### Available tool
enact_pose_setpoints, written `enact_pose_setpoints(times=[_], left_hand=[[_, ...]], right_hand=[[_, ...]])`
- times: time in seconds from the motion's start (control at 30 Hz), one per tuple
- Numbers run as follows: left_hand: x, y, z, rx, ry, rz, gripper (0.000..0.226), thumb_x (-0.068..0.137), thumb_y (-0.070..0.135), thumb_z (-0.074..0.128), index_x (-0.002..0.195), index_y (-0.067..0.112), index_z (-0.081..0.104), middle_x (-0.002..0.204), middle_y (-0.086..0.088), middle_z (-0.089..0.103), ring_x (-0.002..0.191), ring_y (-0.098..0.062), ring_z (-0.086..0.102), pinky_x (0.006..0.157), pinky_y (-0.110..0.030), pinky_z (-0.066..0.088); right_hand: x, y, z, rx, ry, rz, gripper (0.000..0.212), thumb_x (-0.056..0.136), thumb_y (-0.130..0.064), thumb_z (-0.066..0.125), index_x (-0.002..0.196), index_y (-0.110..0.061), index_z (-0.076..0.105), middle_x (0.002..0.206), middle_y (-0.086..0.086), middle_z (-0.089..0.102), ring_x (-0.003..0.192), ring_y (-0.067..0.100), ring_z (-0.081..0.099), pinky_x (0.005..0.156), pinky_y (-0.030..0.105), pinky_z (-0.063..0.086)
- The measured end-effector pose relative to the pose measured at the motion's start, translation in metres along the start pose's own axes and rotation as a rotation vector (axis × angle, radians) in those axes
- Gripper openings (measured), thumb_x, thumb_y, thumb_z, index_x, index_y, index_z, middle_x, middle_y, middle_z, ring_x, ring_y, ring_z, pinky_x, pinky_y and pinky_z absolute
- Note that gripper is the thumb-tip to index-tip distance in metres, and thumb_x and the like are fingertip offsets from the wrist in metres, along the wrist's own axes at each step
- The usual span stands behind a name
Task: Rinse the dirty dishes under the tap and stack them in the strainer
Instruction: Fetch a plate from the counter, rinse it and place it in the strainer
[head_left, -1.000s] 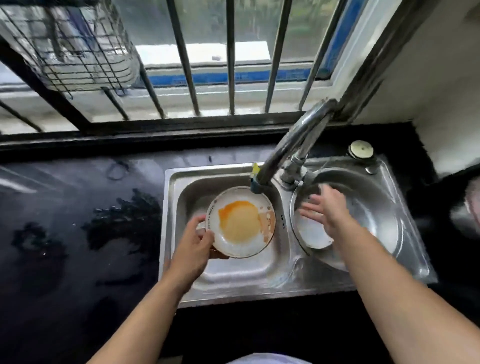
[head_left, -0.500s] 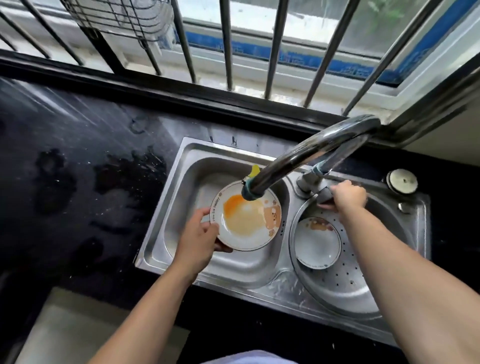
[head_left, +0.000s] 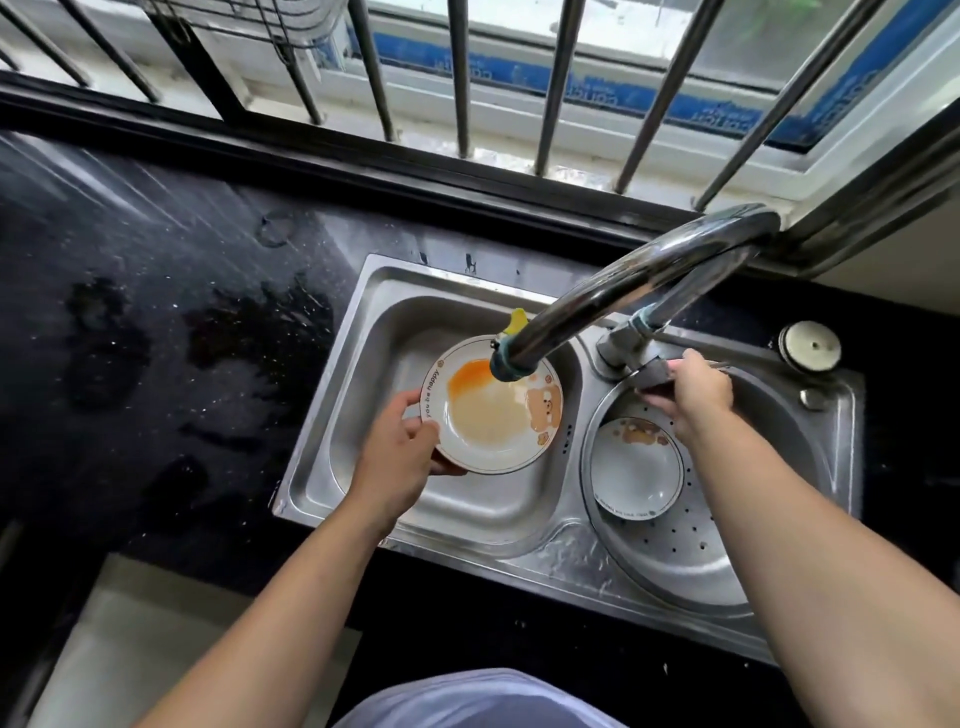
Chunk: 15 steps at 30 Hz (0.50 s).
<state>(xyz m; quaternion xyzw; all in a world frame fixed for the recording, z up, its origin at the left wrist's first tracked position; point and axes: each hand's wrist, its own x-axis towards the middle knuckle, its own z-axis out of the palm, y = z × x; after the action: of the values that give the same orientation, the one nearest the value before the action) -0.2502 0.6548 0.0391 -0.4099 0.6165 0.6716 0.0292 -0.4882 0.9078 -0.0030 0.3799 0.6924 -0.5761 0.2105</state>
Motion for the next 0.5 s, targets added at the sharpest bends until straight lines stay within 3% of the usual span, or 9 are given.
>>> enact_pose_setpoints(times=[0.1,0.17,0.23,0.27,0.33,0.37,0.43,0.5], left_hand=[[0.001,0.0,-0.002,0.007,0.001,0.014,0.038,0.098,0.001,0.046,0.112,0.034,0.057,0.085,-0.008,0.081,0.066,-0.027,0.078,0.062,-0.037,0.065],[0.001,-0.001,-0.004,0.012,0.004,0.02,0.037,0.098,0.001,0.046,0.108,0.035,0.057,0.084,-0.005,0.082,0.064,-0.024,0.077,0.06,-0.034,0.064],[0.001,-0.002,-0.006,0.009,0.007,0.02,0.037,0.099,0.001,0.047,0.107,0.036,0.058,0.085,-0.003,0.082,0.066,-0.024,0.078,0.06,-0.034,0.064],[0.001,-0.003,-0.007,0.001,0.008,0.016,0.038,0.099,0.001,0.047,0.107,0.036,0.058,0.086,-0.005,0.082,0.068,-0.025,0.078,0.06,-0.036,0.064],[0.0,-0.004,-0.008,-0.018,0.011,0.008,0.039,0.099,-0.001,0.048,0.107,0.035,0.059,0.086,-0.009,0.081,0.069,-0.026,0.078,0.062,-0.039,0.065],[-0.001,-0.005,-0.008,-0.015,0.014,0.007,0.04,0.099,-0.002,0.048,0.109,0.035,0.058,0.087,-0.011,0.08,0.069,-0.027,0.078,0.062,-0.041,0.065],[-0.002,-0.006,-0.008,-0.004,0.007,0.009,0.04,0.099,-0.003,0.048,0.12,0.029,0.057,0.093,-0.018,0.078,0.074,-0.031,0.077,0.067,-0.047,0.066],[-0.005,-0.006,-0.008,-0.011,-0.011,0.005,0.041,0.098,-0.006,0.046,0.131,0.019,0.053,0.098,-0.026,0.076,0.075,-0.036,0.076,0.071,-0.052,0.066]], right_hand=[[-0.032,0.002,0.0,0.035,-0.055,0.039,0.027,0.093,-0.035,0.054,0.105,-0.013,0.063,0.114,0.013,0.068,0.08,0.022,0.068,0.081,0.044,0.064],[-0.067,0.012,-0.002,-0.204,0.001,-0.037,0.041,0.088,-0.037,0.056,0.12,-0.011,0.06,0.119,0.01,0.063,0.084,0.023,0.065,0.079,0.038,0.059],[-0.112,0.03,-0.003,-0.45,0.094,-0.382,0.045,0.086,-0.031,0.055,0.129,-0.015,0.053,0.12,0.001,0.053,0.099,0.021,0.06,0.082,0.029,0.044],[-0.14,0.04,-0.002,-0.51,0.047,-0.62,0.042,0.085,-0.026,0.054,0.127,-0.017,0.056,0.12,-0.003,0.052,0.104,0.017,0.058,0.086,0.026,0.041],[-0.186,0.06,0.007,-0.597,-0.18,-1.037,0.033,0.084,-0.018,0.054,0.114,-0.016,0.068,0.12,-0.003,0.061,0.111,0.014,0.059,0.097,0.027,0.044],[-0.198,0.068,0.015,-0.689,-0.292,-1.155,0.031,0.084,-0.017,0.054,0.109,-0.014,0.073,0.122,0.0,0.066,0.115,0.017,0.061,0.102,0.03,0.045],[-0.208,0.074,0.037,-0.961,-0.419,-1.172,0.034,0.086,-0.019,0.052,0.114,-0.009,0.07,0.132,0.007,0.064,0.121,0.027,0.058,0.105,0.036,0.046],[-0.206,0.068,0.063,-1.167,-0.429,-1.058,0.037,0.089,-0.019,0.051,0.122,-0.005,0.059,0.137,0.012,0.055,0.124,0.033,0.05,0.105,0.04,0.041]])
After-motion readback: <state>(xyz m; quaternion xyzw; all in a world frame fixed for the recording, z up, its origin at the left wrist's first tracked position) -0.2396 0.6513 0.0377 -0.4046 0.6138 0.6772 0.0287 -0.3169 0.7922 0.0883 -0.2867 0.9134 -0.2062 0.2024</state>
